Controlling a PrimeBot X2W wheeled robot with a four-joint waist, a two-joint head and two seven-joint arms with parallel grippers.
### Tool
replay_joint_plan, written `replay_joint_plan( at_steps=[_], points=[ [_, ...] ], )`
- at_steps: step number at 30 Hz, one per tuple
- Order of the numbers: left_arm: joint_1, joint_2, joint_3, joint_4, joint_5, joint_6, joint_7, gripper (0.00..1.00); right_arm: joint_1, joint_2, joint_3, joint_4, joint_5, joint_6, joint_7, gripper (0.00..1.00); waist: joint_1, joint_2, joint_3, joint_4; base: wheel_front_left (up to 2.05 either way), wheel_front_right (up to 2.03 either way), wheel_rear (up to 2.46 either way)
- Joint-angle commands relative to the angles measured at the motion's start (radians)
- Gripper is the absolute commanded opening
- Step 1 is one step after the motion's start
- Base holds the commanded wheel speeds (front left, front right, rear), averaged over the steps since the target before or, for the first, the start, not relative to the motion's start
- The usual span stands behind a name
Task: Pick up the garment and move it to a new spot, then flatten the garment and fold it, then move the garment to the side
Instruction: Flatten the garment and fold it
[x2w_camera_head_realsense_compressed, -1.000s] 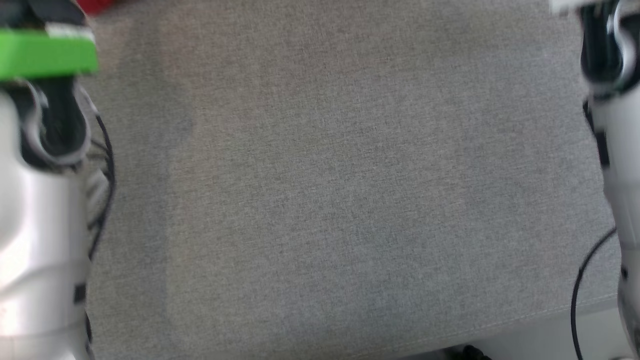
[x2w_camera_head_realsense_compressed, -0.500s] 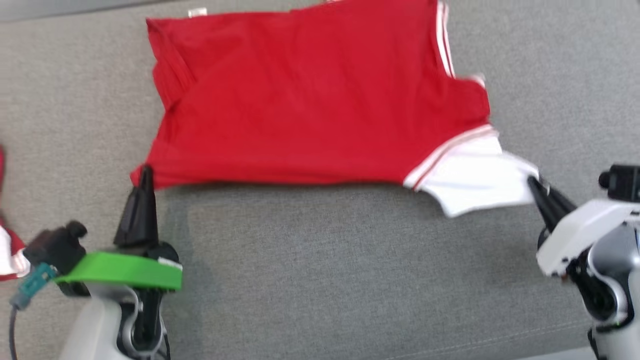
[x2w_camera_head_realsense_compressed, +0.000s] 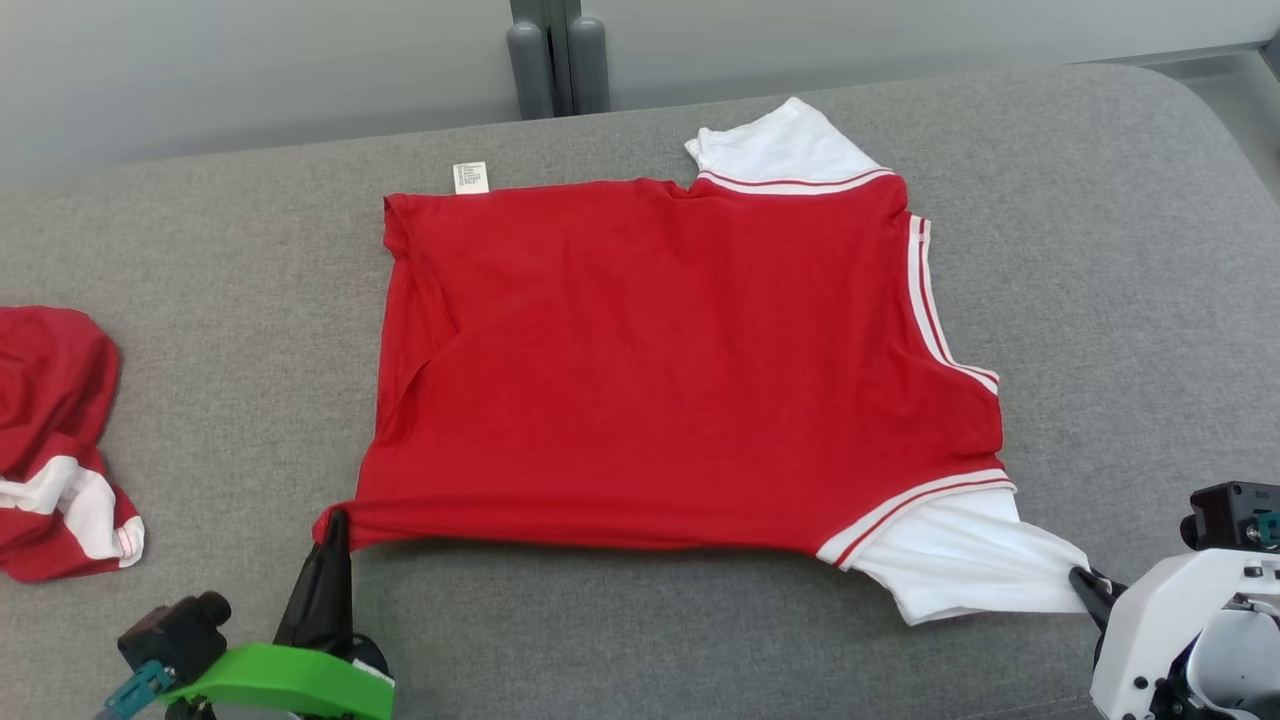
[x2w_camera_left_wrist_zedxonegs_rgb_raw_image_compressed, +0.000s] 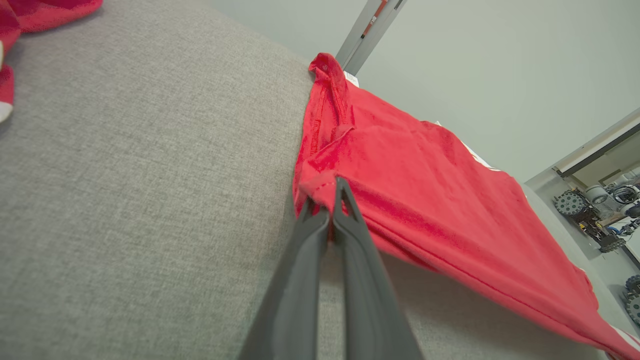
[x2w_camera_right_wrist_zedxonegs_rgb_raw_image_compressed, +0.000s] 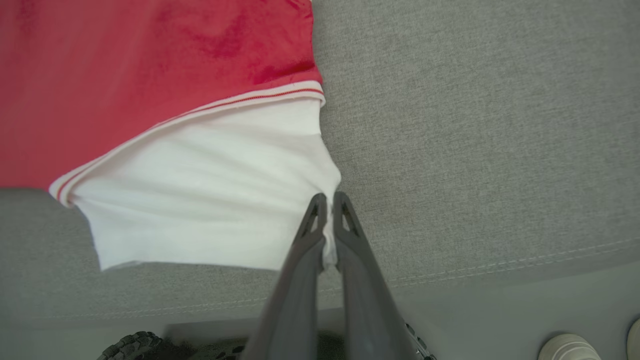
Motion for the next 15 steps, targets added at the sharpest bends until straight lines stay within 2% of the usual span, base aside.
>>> replay_joint_plan(
  at_steps=[1, 10, 15],
  points=[
    [0.027, 0.007, 0.006, 0.011, -0.008, -0.002, -0.004, 0.00, 0.018, 0.000, -0.007, -0.008, -0.011, -0.002, 0.007, 0.00, 0.0001, 0.0000, -0.008, -0.006, 0.00, 0.00, 0.00],
    [0.112, -0.029, 0.059, 0.020, -0.033, 0.002, -0.004, 0.00, -0.004, 0.007, -0.010, 0.019, -0.031, -0.002, -0.070, 0.00, 0.0001, 0.0000, -0.016, -0.007, 0.00, 0.00, 0.00],
    [0.137, -0.036, 0.043, 0.027, -0.019, 0.002, 0.000, 0.00, -0.008, 0.008, -0.013, 0.035, -0.032, -0.002, -0.084, 0.00, 0.0001, 0.0000, -0.023, 0.007, 0.00, 0.00, 0.00]
  ],
)
